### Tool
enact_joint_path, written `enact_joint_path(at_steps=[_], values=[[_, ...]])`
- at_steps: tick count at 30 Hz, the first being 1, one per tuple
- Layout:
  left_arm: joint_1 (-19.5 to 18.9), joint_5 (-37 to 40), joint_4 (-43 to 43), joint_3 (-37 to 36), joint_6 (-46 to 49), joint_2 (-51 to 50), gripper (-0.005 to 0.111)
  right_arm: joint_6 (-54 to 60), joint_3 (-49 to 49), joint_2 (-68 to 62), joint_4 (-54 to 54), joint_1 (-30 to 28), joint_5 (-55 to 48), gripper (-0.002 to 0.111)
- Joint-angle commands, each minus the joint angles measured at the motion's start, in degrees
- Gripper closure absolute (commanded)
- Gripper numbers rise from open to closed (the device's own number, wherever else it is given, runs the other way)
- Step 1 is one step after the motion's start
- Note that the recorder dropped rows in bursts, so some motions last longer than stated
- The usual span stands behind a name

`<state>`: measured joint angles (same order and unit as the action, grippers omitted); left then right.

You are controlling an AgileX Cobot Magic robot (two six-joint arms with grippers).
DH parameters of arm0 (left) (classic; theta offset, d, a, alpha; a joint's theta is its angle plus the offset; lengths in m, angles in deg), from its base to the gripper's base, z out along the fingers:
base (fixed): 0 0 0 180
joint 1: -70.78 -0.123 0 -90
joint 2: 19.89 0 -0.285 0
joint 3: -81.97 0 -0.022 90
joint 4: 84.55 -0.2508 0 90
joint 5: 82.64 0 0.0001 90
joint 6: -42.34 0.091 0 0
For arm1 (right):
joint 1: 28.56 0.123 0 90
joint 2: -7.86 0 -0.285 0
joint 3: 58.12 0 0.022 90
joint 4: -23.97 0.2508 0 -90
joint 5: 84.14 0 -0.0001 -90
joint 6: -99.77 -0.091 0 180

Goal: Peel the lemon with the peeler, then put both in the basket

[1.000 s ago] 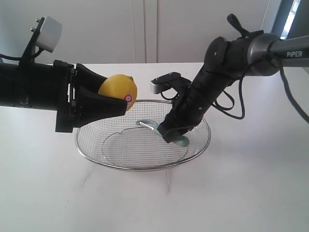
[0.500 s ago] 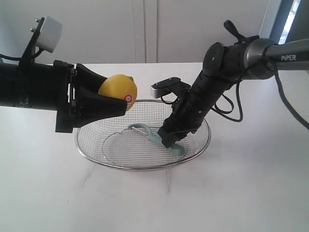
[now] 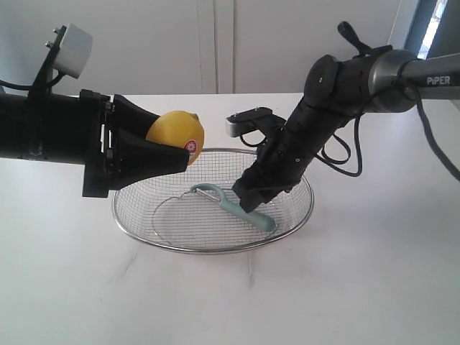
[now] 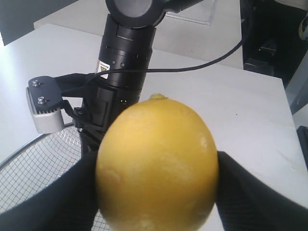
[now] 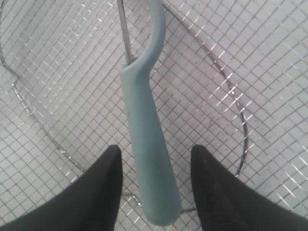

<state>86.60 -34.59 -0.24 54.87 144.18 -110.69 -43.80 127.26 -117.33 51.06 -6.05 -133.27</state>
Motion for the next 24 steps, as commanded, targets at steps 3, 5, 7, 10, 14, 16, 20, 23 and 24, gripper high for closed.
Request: enact_joint_path(at_steps=[3, 5, 7, 10, 14, 16, 20, 23, 24], values=[[0.29, 1.61, 2.21, -0.3, 0.38, 0.26, 0.107, -1.23, 0.0, 3.18, 0.09, -0.27, -2.11, 0.065], [0.29, 1.61, 2.21, -0.3, 0.38, 0.26, 0.107, -1.49, 0.0, 4.02, 0.09, -0.27, -2.92, 0.069], [0.29, 1.61, 2.21, -0.3, 0.38, 0.26, 0.107, -2.29, 0.0, 4.65, 0.09, -0.27, -3.54, 0.075], [0.29, 1.61, 2.21, -0.3, 0.38, 0.26, 0.107, -3.64, 0.0, 5.19, 0.2, -0.27, -5.25, 0.087], [0.29, 1.62, 1.75, -0.3, 0.38, 0.26, 0.107, -4.79, 0.0, 5.33, 0.3, -0.27, -7.7, 0.102], [0.29, 1.62, 1.75, -0.3, 0.38, 0.26, 0.107, -6.09, 0.0, 5.33, 0.3, -0.27, -8.12, 0.108], [0.29, 1.62, 1.75, -0.3, 0.38, 0.26, 0.107, -9.72, 0.0, 5.33, 0.3, -0.27, -7.89, 0.108], [0.29, 1.62, 1.75, -0.3, 0.38, 0.26, 0.107, -11.84, 0.0, 5.68, 0.2, -0.27, -7.79, 0.108], [0.29, 1.62, 1.75, -0.3, 0.38, 0.26, 0.107, -12.48, 0.0, 5.95, 0.2, -0.27, -7.79, 0.108]])
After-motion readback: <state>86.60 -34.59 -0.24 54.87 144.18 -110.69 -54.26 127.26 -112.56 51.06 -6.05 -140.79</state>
